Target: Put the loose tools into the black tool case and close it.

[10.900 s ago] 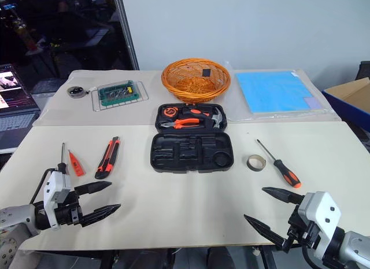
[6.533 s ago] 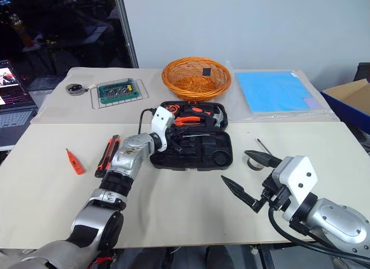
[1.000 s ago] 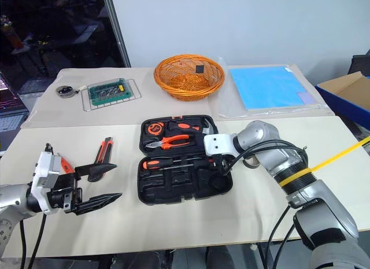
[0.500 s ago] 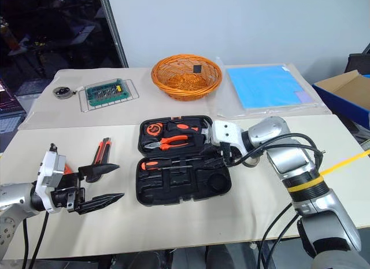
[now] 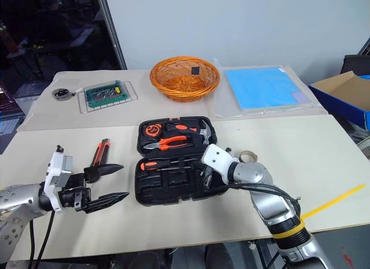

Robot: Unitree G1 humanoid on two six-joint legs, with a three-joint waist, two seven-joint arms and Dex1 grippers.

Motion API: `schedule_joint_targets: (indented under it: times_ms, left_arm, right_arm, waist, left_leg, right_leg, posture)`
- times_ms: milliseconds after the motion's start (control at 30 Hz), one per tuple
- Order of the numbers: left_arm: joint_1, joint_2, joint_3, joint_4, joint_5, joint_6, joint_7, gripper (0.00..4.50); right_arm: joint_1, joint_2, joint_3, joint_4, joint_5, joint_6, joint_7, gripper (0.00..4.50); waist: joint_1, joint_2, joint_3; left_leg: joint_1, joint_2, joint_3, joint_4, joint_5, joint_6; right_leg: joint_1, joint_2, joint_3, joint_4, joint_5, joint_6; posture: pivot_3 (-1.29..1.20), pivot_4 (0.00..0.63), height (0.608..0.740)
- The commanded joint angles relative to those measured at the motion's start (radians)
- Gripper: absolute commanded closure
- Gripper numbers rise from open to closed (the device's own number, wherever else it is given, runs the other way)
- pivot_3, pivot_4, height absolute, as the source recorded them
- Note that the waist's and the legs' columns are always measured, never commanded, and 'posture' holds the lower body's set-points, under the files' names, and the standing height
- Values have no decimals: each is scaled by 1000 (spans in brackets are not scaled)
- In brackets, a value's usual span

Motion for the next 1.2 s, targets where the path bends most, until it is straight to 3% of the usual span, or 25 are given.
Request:
schedule_joint_targets:
  times_ms: [33, 100, 167, 200, 300, 367, 533, 667, 833, 933, 1167, 1200]
  left_arm:
    - [-18, -7, -4, 0, 8, -16, 22, 0]
    - [-33, -27, 11, 15, 14, 1, 94, 0]
    - [-51, -74, 38, 18, 39, 36, 252, 0]
    - [-62, -95, 55, 26, 52, 50, 326, 0]
    - [-81, -127, 88, -4, 128, 187, 574, 0]
    - [-99, -131, 104, 1, 176, 279, 711, 0]
    - [-214, -151, 167, 41, 122, 491, 850, 0]
    - [-308, -142, 172, 117, 197, 598, 966, 0]
    - [-387, -181, 182, 148, 292, 702, 1133, 0]
    - [-387, -248, 189, 110, 330, 744, 1207, 0]
    - [-393, -425, 211, 94, 407, 806, 1322, 0]
    - [-397, -455, 215, 107, 418, 806, 1340, 538]
  right_arm:
    - [36, -69, 76, 90, -104, -114, 15, 4390]
    - [41, -24, -19, 23, -3, -79, -4, 4390]
    - [39, 73, -195, -64, 260, -93, 8, 4390]
    - [36, 87, -242, -97, 309, -66, 5, 4390]
    - [57, 40, -334, -232, 507, 34, 100, 3673]
    - [65, 10, -339, -284, 543, 74, 110, 2976]
    - [77, -92, -371, -395, 663, 167, 164, 1301]
    - [43, -105, -355, -420, 691, 192, 152, 30]
    - [46, -112, -348, -427, 699, 174, 164, 30]
    - [38, -107, -358, -428, 706, 164, 162, 30]
    - [18, -124, -353, -412, 687, 130, 190, 30]
    - [13, -131, -353, -409, 684, 126, 199, 0]
  waist:
    - [1, -1, -1]
    - [7, -2, -2]
    - [11, -4, -2]
    - [10, -4, -1]
    - [8, -1, 1]
    - [7, -1, 1]
    - [5, -2, 1]
    - [6, -3, 2]
    - [5, -4, 2]
    - [6, -5, 3]
    - [13, -8, 3]
    - [15, -7, 3]
  left_leg:
    - [2, 0, 0, 0, 0, 0]
    - [8, 1, -1, 0, 0, 0]
    - [8, 2, -2, 0, -1, 0]
    - [7, 2, -2, 0, 0, 0]
    - [3, 2, -2, 0, 0, 0]
    - [3, 2, -3, 0, 0, 0]
    - [3, 3, -4, 0, -2, -1]
    - [3, 3, -3, 0, -2, -1]
    - [3, 3, -3, 0, -2, -1]
    - [3, 1, -3, 0, -3, -2]
    - [-3, -1, -4, 0, -3, -3]
    - [-3, -1, -4, 0, -3, -3]
  right_leg:
    - [3, 0, 0, -1, -2, 3]
    - [12, 0, -1, -4, -4, 4]
    - [13, 0, -2, -4, -8, 0]
    - [13, 0, -1, -4, -7, 1]
    - [10, 0, 0, -3, -2, 4]
    - [10, 1, 0, -3, 2, -2]
    - [9, 4, -1, -2, -2, 3]
    - [11, 4, -1, -2, -3, 5]
    - [10, 4, -1, -2, -3, 4]
    - [9, 2, 0, -3, 1, -2]
    - [3, 1, 0, -1, 2, -2]
    - [3, 1, 0, -1, 2, -3]
  posture:
    - [0, 150, 740]
    - [0, 150, 740]
    - [0, 150, 740]
    - [0, 150, 740]
    - [0, 150, 740]
    - [0, 150, 740]
    - [0, 150, 740]
    - [0, 150, 740]
    - [0, 150, 740]
    - [0, 150, 740]
    - [0, 150, 740]
    - [0, 150, 740]
